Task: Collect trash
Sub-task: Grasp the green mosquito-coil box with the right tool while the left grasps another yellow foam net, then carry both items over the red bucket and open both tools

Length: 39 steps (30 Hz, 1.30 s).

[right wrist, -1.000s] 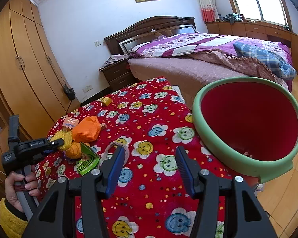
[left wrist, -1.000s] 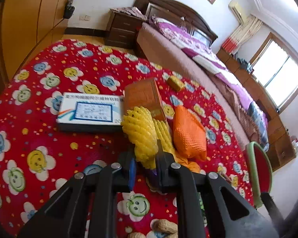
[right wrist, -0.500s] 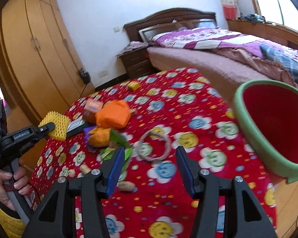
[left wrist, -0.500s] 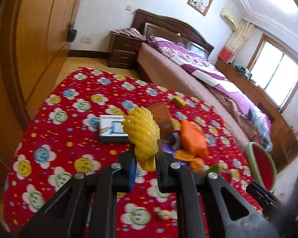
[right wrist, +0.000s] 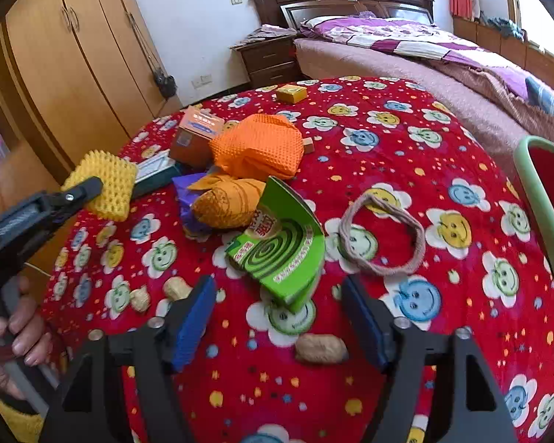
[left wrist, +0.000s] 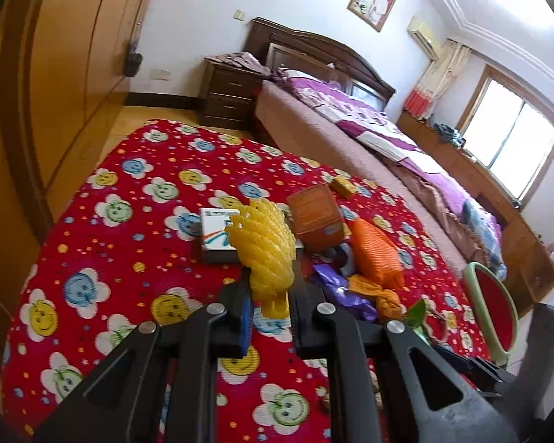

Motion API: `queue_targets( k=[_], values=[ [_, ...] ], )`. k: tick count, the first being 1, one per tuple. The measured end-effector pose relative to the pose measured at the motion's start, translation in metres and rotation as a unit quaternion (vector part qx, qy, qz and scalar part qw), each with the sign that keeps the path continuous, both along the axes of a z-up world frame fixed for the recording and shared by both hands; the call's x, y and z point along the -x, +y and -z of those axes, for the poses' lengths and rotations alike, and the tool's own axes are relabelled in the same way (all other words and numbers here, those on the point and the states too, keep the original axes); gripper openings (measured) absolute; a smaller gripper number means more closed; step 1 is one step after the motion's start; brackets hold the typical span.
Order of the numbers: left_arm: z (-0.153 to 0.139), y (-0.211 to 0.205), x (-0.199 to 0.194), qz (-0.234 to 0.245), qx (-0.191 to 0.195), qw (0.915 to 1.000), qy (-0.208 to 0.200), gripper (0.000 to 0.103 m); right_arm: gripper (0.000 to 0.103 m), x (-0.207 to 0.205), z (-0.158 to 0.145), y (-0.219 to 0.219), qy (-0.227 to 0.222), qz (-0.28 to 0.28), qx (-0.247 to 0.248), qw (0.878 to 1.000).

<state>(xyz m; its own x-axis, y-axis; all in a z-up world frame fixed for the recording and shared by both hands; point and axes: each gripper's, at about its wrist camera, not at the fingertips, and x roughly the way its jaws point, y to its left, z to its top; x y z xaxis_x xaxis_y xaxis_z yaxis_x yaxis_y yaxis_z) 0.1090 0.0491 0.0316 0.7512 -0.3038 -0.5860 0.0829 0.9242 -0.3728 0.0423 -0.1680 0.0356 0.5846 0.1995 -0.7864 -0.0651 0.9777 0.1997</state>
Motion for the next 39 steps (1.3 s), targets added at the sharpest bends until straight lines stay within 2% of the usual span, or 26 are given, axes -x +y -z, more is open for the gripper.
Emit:
queue_targets(
  k=[1, 5, 12, 13, 15, 16, 17, 20, 24, 31, 39],
  values=[
    [0.000, -0.001, 0.000, 0.005, 0.003, 1.0000, -0.001, 0.016, 0.083, -0.002, 0.000, 0.003, -0.001, 0.002, 0.006, 1.000],
    [-0.001, -0.006, 0.000, 0.022, 0.005, 0.9997, -0.007, 0.016, 0.090, -0.009, 0.004, 0.012, 0.000, 0.011, 0.028, 1.000],
    [0.000, -0.006, -0.001, 0.031, 0.016, 0.9994, -0.007, 0.016, 0.094, -0.020, 0.007, 0.022, 0.004, 0.032, 0.061, 0.998],
    [0.000, -0.006, 0.000, 0.030, 0.018, 0.9994, -0.008, 0.016, 0.092, -0.021, 0.007, 0.024, 0.004, 0.033, 0.066, 0.997],
    [-0.002, -0.006, 0.003, 0.029, 0.018, 0.9993, -0.010, 0.016, 0.081, -0.021, 0.007, 0.026, 0.003, 0.037, 0.083, 0.996],
    [-0.003, -0.006, 0.004, 0.029, 0.018, 0.9993, -0.012, 0.016, 0.070, -0.020, 0.006, 0.025, 0.000, 0.039, 0.088, 0.995],
    [-0.005, -0.007, 0.007, 0.028, 0.017, 0.9993, -0.014, 0.016, 0.071, -0.019, 0.005, 0.024, -0.002, 0.041, 0.087, 0.995],
    [-0.009, -0.009, 0.013, 0.028, 0.018, 0.9993, -0.019, 0.016, 0.070, -0.017, 0.004, 0.021, 0.000, 0.031, 0.080, 0.996],
    [-0.018, -0.014, 0.022, 0.032, 0.012, 0.9991, -0.027, 0.016, 0.070, -0.004, -0.007, 0.015, -0.009, 0.017, 0.036, 0.999],
    [-0.035, -0.027, 0.039, 0.041, 0.006, 0.9983, -0.042, 0.016, 0.070, 0.019, -0.033, -0.001, -0.041, 0.022, 0.006, 0.999],
    [-0.047, -0.052, 0.045, 0.076, 0.006, 0.9964, -0.037, 0.016, 0.070, 0.042, -0.055, -0.030, -0.072, 0.043, -0.016, 0.996]
  ],
)
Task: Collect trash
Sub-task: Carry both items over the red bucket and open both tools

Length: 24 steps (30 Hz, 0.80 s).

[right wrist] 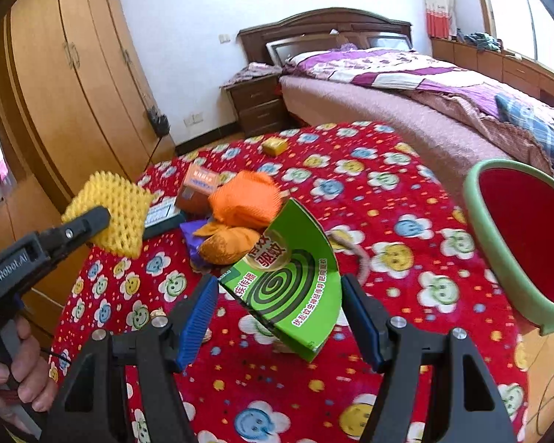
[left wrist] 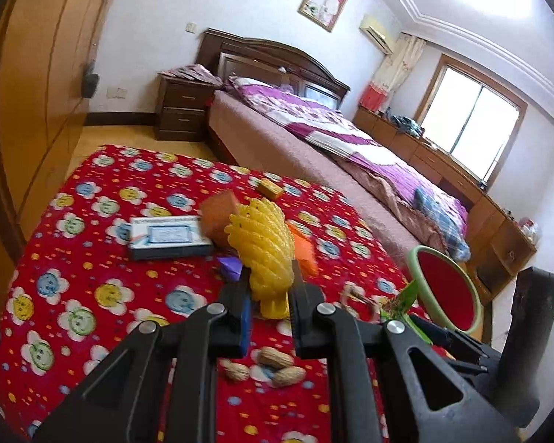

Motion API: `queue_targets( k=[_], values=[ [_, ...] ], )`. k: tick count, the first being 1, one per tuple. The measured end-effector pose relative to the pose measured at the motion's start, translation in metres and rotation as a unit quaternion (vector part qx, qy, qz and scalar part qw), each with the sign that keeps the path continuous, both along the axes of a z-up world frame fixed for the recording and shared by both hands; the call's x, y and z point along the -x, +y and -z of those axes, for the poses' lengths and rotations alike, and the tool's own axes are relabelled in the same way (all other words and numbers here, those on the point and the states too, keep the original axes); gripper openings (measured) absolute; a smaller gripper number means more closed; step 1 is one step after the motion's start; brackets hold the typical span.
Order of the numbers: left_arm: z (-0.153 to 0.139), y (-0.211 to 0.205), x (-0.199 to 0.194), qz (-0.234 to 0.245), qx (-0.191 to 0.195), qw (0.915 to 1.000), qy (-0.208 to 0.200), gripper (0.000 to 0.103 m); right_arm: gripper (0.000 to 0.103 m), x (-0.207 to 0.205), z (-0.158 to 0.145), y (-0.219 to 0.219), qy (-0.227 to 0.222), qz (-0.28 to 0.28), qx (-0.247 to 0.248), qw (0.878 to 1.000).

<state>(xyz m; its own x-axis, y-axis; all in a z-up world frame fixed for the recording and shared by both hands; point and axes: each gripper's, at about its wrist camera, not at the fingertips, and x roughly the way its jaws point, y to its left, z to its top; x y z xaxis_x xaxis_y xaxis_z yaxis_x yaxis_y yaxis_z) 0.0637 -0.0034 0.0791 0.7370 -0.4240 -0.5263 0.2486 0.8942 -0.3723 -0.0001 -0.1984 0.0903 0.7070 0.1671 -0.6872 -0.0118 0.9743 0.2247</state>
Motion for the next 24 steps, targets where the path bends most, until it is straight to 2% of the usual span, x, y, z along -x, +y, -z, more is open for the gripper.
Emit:
queue_targets(
  k=[12, 24],
  values=[
    [-0.016, -0.088, -0.014, 0.095, -0.012, 0.9954, 0.010, 0.016, 0.070, 0.031, -0.022, -0.093, -0.045, 0.092, -0.023, 0.994],
    [-0.017, -0.211, -0.021, 0.188, -0.034, 0.9815, 0.010, 0.016, 0.070, 0.053, -0.010, -0.205, -0.064, 0.193, -0.052, 0.978]
  ],
)
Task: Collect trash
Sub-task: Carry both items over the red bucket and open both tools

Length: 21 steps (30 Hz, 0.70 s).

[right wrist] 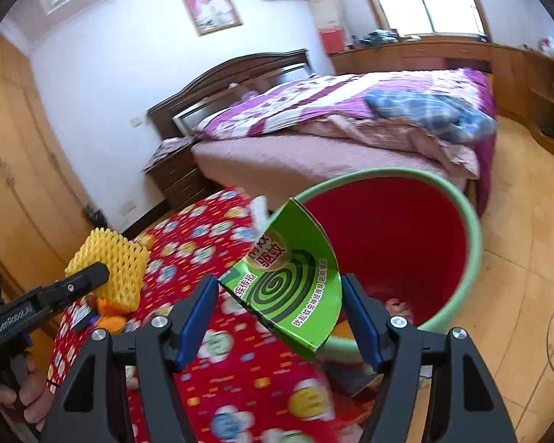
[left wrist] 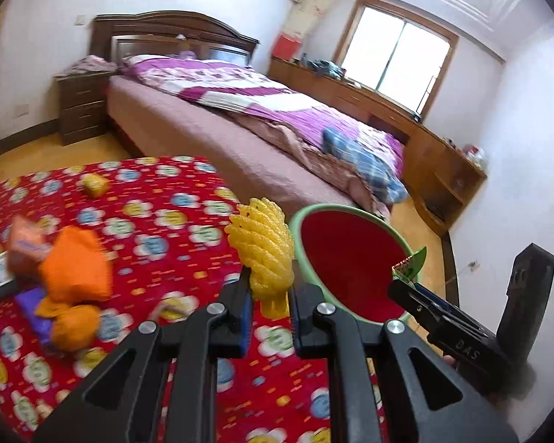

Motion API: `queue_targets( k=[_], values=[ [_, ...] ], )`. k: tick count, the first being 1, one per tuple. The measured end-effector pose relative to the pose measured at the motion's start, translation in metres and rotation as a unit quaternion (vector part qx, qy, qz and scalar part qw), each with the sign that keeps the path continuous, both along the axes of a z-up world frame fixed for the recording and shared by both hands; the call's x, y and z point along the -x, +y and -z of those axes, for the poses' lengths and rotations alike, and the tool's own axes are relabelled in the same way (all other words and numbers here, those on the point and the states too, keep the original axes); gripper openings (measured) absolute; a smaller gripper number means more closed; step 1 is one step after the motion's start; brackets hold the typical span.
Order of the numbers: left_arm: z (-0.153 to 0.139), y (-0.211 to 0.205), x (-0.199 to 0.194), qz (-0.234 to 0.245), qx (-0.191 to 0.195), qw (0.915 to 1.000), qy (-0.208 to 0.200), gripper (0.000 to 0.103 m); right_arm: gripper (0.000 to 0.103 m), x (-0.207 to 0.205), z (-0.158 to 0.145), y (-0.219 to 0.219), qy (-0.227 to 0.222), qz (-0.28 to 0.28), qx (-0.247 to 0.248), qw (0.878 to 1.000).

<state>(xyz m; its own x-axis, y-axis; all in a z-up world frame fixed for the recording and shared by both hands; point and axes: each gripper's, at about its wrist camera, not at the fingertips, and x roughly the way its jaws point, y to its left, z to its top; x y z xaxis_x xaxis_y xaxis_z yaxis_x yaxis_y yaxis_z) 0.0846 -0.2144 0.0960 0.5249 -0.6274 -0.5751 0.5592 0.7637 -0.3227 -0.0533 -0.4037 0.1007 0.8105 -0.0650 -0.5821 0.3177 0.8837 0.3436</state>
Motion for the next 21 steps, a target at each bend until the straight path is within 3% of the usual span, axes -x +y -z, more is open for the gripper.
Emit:
queue_targets(
  k=[6, 13, 18, 21],
  values=[
    [0.012, -0.057, -0.005, 0.041, -0.013, 0.9990, 0.008, 0.016, 0.070, 0.006, 0.015, -0.050, 0.004, 0.045, -0.011, 0.999],
    [0.029, -0.101, -0.008, 0.079, -0.031, 0.9963, 0.012, 0.016, 0.070, 0.005, 0.030, -0.081, 0.007, 0.059, -0.022, 0.998],
    [0.040, -0.113, -0.013, 0.078, -0.055, 0.9954, 0.013, 0.038, 0.071, 0.000, 0.039, -0.091, 0.003, 0.056, -0.029, 0.998],
    [0.046, -0.113, -0.016, 0.065, -0.060, 0.9959, 0.016, 0.041, 0.072, -0.004, 0.042, -0.090, 0.002, 0.050, -0.030, 0.998]
  ],
)
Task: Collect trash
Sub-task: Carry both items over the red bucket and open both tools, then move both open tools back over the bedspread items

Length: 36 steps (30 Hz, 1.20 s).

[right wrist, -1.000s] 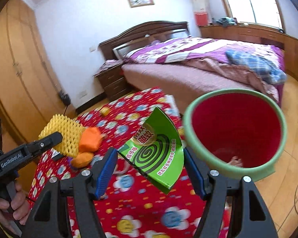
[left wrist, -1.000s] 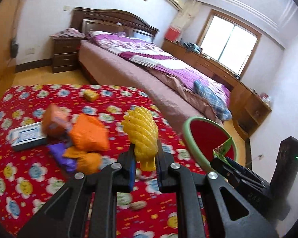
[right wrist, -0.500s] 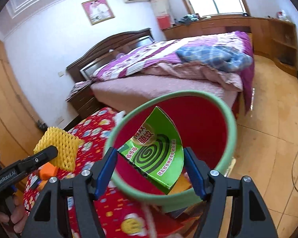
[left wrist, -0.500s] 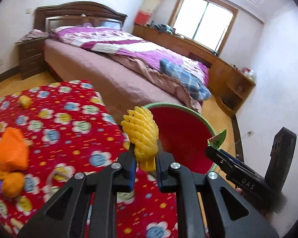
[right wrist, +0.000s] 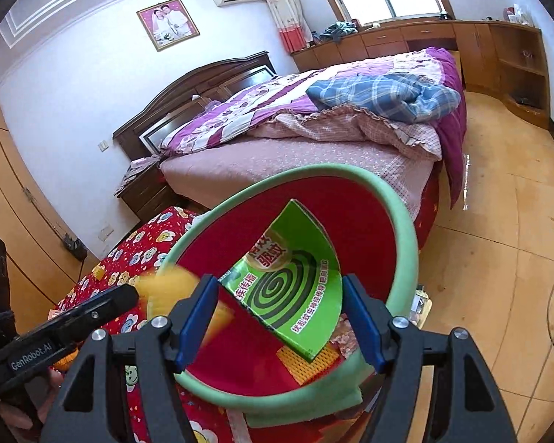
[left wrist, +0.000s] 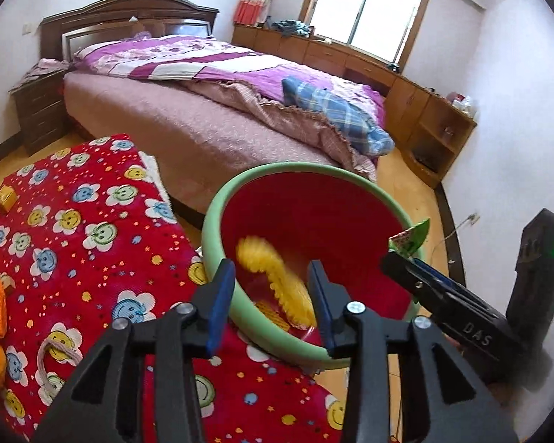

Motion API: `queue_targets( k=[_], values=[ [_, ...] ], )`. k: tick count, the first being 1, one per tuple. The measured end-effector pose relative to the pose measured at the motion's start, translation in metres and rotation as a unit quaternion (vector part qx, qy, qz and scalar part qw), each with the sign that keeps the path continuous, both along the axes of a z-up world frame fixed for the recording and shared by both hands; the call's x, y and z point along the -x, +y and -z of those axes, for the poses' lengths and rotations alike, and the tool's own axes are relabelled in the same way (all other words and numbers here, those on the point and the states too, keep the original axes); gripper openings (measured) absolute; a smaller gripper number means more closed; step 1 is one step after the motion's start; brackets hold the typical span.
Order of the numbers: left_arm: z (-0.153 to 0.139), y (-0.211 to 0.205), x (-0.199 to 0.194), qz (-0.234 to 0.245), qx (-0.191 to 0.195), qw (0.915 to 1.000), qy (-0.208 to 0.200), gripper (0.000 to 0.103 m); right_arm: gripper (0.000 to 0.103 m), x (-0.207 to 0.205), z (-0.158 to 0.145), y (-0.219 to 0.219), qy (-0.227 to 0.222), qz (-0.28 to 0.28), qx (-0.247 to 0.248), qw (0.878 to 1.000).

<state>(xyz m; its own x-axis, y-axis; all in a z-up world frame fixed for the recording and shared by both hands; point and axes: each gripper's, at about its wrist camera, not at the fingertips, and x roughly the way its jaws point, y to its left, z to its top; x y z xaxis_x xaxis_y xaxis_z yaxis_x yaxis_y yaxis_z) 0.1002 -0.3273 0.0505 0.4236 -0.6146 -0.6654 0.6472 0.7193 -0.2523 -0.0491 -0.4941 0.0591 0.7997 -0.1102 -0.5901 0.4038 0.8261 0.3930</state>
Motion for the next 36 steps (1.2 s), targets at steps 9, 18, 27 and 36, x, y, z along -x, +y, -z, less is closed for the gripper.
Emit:
queue_targets(
  k=[9, 18, 27, 36],
  values=[
    [0.002, 0.009, -0.001, -0.015, 0.002, 0.9997, 0.017, 0.041, 0.087, -0.001, 0.001, 0.001, -0.006, 0.008, -0.003, 1.000],
    [-0.009, 0.042, 0.002, -0.049, 0.011, 0.9987, 0.010, 0.041, 0.087, 0.004, -0.002, 0.012, -0.008, 0.011, -0.010, 1.000],
    [-0.023, 0.089, 0.005, -0.094, 0.027, 0.9952, 0.004, 0.041, 0.087, 0.006, -0.014, 0.035, -0.009, -0.003, -0.009, 1.000],
    [-0.036, 0.148, 0.004, -0.163, 0.029, 0.9862, -0.009, 0.041, 0.087, 0.006, -0.031, 0.072, -0.017, -0.030, 0.006, 0.999]
  ],
)
